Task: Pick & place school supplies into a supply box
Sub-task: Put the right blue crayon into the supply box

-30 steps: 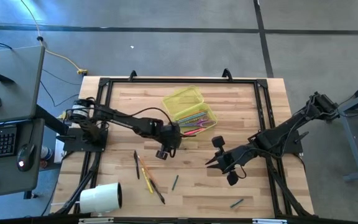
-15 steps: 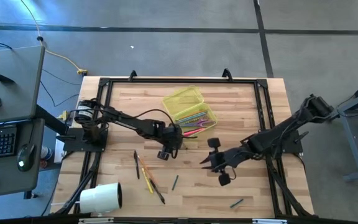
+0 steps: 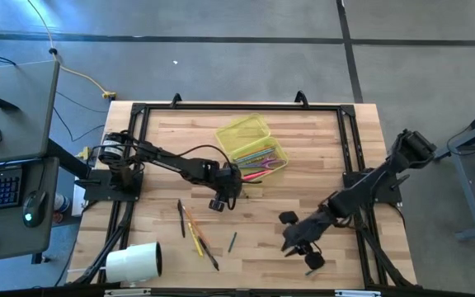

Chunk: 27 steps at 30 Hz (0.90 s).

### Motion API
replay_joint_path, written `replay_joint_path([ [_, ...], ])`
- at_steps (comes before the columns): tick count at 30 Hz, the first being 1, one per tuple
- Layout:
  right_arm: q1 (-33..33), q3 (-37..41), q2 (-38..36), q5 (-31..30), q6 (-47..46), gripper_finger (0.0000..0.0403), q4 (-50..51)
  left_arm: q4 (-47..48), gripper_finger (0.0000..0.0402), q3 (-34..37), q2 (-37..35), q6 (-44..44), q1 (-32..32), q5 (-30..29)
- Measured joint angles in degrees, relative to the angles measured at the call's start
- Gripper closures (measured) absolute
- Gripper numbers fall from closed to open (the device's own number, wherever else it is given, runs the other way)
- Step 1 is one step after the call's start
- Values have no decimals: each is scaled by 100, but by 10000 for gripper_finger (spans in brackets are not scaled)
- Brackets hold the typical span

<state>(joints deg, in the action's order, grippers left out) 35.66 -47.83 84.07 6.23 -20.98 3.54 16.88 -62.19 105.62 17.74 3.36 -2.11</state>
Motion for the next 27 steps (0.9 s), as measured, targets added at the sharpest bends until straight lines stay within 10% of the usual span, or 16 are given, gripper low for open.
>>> replay_joint_path([
  [13,1315,0,7,-281,528,325,1000,-46,188,0,0,-134,0,-639],
  [27,2798,0,1566,-2430,44,325,292,-55,188,0,0,-1046,2,-634],
])
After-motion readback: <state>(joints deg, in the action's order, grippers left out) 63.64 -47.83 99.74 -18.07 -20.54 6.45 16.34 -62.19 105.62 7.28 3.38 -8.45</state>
